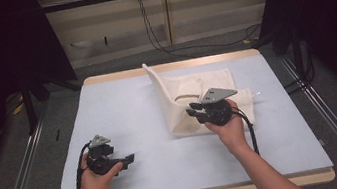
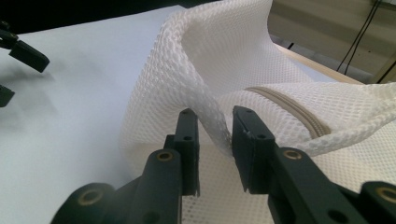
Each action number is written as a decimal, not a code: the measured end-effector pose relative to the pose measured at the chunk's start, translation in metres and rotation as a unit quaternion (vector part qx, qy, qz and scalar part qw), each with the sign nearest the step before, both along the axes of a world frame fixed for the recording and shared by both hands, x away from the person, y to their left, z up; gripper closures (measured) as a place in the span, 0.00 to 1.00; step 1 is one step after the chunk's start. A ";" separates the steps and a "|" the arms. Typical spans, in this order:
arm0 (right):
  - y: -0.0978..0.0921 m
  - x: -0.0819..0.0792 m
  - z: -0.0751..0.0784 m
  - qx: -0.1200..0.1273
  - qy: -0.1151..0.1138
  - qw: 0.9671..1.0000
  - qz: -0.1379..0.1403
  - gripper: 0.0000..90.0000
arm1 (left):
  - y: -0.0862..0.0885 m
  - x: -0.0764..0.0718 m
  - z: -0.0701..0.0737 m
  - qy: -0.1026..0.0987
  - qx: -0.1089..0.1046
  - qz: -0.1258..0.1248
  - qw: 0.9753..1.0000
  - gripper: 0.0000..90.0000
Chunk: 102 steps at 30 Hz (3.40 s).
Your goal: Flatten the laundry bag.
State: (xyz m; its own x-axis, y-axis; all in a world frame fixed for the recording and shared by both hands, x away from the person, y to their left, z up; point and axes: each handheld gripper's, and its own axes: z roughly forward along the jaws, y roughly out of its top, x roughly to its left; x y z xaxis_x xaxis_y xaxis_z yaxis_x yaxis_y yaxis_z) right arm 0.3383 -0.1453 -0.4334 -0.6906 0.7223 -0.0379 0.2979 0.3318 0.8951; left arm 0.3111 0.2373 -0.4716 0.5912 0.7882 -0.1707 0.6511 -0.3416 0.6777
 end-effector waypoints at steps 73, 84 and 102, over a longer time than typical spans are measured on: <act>-0.037 -0.019 0.007 0.011 0.093 0.995 -0.025 0.65 | -0.009 0.001 -0.005 0.015 0.003 -0.009 1.000 0.12; -0.075 -0.028 -0.010 0.003 0.108 0.992 -0.066 0.56 | -0.017 0.005 0.004 0.011 0.001 0.002 1.000 0.15; -0.125 -0.044 -0.020 -0.006 0.115 0.983 -0.141 0.46 | -0.037 0.035 0.016 -0.003 -0.005 -0.013 1.000 0.27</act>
State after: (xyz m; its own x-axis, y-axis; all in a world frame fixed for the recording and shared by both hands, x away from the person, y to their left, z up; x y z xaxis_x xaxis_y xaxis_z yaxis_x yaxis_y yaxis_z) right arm 0.2938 -0.2699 -0.4537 -0.4537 0.8869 0.0866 0.5745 0.2168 0.7892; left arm 0.3463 0.2005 -0.4552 0.6125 0.7708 -0.1752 0.6380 -0.3512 0.6853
